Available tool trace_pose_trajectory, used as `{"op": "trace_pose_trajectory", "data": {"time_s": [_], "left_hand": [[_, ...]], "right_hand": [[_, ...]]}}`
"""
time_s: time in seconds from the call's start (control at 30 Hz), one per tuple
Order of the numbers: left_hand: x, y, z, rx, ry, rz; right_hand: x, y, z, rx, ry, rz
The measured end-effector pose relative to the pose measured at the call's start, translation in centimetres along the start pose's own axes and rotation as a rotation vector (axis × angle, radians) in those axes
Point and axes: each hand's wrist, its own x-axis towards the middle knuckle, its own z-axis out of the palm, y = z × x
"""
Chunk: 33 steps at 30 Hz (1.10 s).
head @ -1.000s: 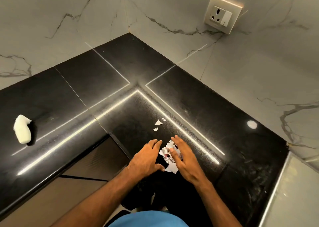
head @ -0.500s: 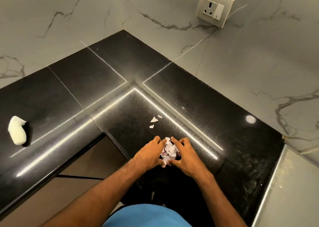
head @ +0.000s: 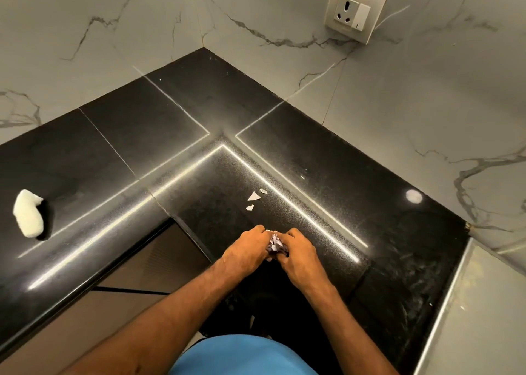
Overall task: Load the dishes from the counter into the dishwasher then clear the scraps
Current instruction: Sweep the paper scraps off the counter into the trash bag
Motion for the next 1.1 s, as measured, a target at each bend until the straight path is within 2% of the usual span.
{"op": "trace_pose_trajectory", "data": {"time_s": [0.23,0.83,0.97,1.1], "left_hand": [[-0.3,0.0,0.4,0.08,0.048,-0.032],[-4.8,-2.7,2.7,0.014,0.148,-0.114],[-7.0,-5.1,3.0,-0.044,0.179,-0.141],[-9.2,-8.0,3.5,-0.224,0.247,-0.194]], "right_hand": [[-0.4,-0.7,1.2,-0.054,0.082,0.023],[-3.8,-6.0,7.5,-0.004,0.235,0.193],[-4.7,-8.2,9.7,0.012,0.237,0.209],[-5.0,-10.6,11.8,0.031,0.218,0.216]]}}
